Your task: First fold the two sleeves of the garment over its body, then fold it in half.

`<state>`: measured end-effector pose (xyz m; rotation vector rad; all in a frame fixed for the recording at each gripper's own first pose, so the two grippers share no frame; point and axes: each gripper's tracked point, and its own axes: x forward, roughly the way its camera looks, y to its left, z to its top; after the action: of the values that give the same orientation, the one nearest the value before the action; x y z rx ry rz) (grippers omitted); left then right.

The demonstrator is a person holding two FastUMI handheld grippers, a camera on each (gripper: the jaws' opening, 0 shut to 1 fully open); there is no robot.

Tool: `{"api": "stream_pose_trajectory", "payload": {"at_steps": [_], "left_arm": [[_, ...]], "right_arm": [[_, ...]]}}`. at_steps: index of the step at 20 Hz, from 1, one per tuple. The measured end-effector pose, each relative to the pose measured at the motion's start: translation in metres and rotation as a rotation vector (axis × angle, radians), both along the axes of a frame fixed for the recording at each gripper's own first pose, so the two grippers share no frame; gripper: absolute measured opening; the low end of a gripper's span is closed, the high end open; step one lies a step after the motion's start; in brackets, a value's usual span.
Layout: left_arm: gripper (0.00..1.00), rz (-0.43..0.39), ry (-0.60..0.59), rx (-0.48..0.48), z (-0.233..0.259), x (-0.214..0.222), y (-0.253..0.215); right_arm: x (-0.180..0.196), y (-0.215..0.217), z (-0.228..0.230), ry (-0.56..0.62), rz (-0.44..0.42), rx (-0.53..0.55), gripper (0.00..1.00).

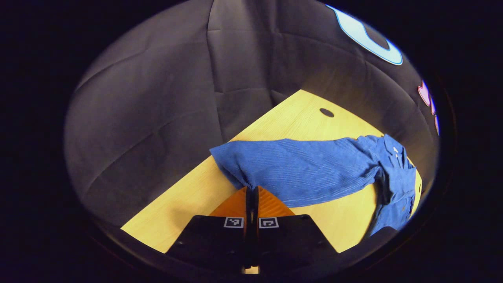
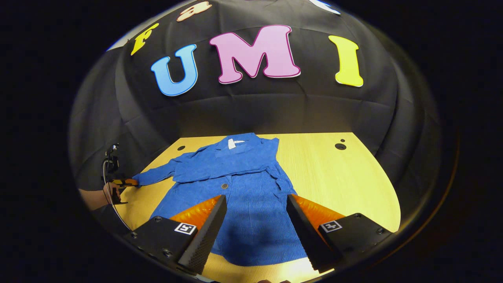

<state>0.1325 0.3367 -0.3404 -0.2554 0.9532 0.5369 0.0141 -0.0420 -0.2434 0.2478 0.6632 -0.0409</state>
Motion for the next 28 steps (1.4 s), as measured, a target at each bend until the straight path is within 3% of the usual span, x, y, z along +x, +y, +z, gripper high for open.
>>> {"api": "stream_pose_trajectory", "payload": {"at_steps": [5, 9, 13, 16, 18, 19, 20, 23, 28], "left_arm": [[0.00, -0.270, -0.238, -0.025, 0.072, 0.103, -0.118], [0.00, -0.503, -0.409, -0.153, 0.117, 0.164, -0.272], [0.00, -0.628, -0.463, -0.263, 0.110, 0.203, -0.415], [0.00, -0.661, -0.452, -0.317, 0.093, 0.222, -0.481], [0.06, -0.648, -0.452, -0.350, 0.077, 0.229, -0.503], [0.21, -0.634, -0.440, -0.371, 0.063, 0.233, -0.514], [0.30, -0.627, -0.411, -0.401, 0.055, 0.230, -0.522], [0.84, -0.589, -0.330, -0.395, 0.044, 0.199, -0.515], [0.85, -0.587, -0.210, -0.168, 0.054, 0.072, -0.430]], "right_arm": [[0.009, -0.023, -0.014, -0.005, -0.003, -0.034, 0.98], [0.008, -0.044, -0.026, 0.014, -0.042, -0.033, 0.98], [-0.003, -0.068, -0.036, 0.040, -0.082, -0.040, 0.98], [-0.017, -0.082, -0.043, 0.061, -0.105, -0.045, 0.98], [-0.025, -0.089, -0.049, 0.069, -0.111, -0.054, 0.98], [-0.029, -0.090, -0.053, 0.079, -0.111, -0.057, 0.98], [-0.032, -0.090, -0.058, 0.090, -0.107, -0.055, 0.98], [-0.041, -0.087, -0.066, 0.122, -0.087, -0.048, 0.98], [-0.060, -0.076, -0.079, 0.177, -0.060, -0.051, 0.98]]}}
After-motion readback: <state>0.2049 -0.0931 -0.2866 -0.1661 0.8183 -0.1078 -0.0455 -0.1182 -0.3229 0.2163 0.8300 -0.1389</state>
